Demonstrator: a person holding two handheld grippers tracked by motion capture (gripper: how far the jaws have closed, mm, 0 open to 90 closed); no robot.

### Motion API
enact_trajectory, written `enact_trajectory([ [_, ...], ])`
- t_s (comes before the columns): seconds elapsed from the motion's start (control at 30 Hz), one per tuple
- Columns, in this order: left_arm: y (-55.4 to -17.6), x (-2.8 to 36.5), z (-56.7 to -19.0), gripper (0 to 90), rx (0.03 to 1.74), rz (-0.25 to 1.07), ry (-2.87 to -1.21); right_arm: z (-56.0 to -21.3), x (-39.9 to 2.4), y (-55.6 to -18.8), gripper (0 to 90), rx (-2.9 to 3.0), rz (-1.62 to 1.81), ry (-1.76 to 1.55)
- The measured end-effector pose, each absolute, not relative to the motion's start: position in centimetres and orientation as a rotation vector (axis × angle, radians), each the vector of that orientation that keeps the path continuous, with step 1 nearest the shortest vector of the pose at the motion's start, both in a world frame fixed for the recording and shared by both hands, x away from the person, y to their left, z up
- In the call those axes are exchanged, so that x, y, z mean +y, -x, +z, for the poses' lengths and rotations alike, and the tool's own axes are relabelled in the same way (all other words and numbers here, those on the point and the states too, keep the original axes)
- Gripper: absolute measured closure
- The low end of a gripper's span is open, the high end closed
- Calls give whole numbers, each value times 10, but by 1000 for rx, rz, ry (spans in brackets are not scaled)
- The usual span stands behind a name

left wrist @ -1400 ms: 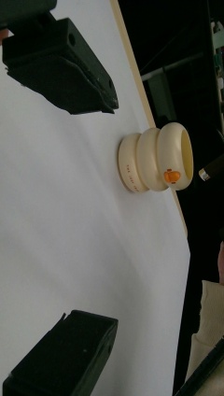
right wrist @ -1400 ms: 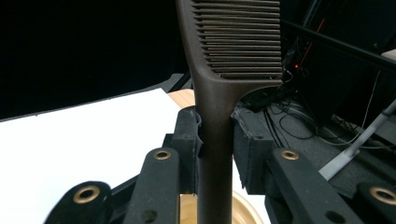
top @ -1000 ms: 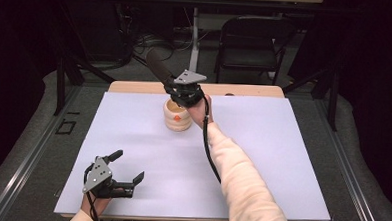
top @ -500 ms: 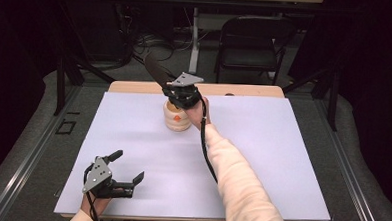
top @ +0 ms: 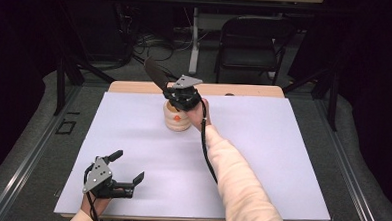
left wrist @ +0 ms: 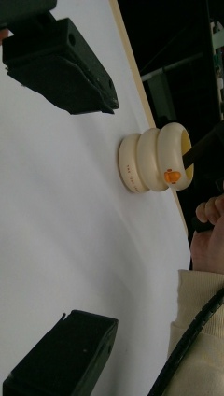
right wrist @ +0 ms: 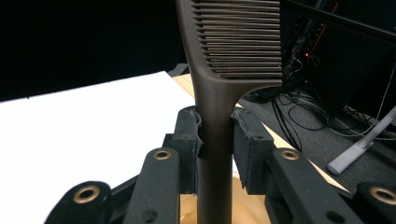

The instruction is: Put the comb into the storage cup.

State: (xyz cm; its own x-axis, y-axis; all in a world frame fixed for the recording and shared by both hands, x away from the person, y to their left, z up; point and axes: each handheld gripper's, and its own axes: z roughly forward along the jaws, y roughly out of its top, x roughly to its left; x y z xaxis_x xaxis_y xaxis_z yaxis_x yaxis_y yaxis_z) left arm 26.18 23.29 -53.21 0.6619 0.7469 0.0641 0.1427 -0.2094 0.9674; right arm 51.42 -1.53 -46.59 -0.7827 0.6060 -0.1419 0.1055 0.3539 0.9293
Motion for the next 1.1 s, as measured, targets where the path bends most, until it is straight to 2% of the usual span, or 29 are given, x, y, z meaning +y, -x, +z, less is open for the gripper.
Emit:
enact_trajectory([
  [1.1, -261, 233, -532, 1, 723, 650, -1719, -478, -9, -517, 723, 2242, 1255, -558],
])
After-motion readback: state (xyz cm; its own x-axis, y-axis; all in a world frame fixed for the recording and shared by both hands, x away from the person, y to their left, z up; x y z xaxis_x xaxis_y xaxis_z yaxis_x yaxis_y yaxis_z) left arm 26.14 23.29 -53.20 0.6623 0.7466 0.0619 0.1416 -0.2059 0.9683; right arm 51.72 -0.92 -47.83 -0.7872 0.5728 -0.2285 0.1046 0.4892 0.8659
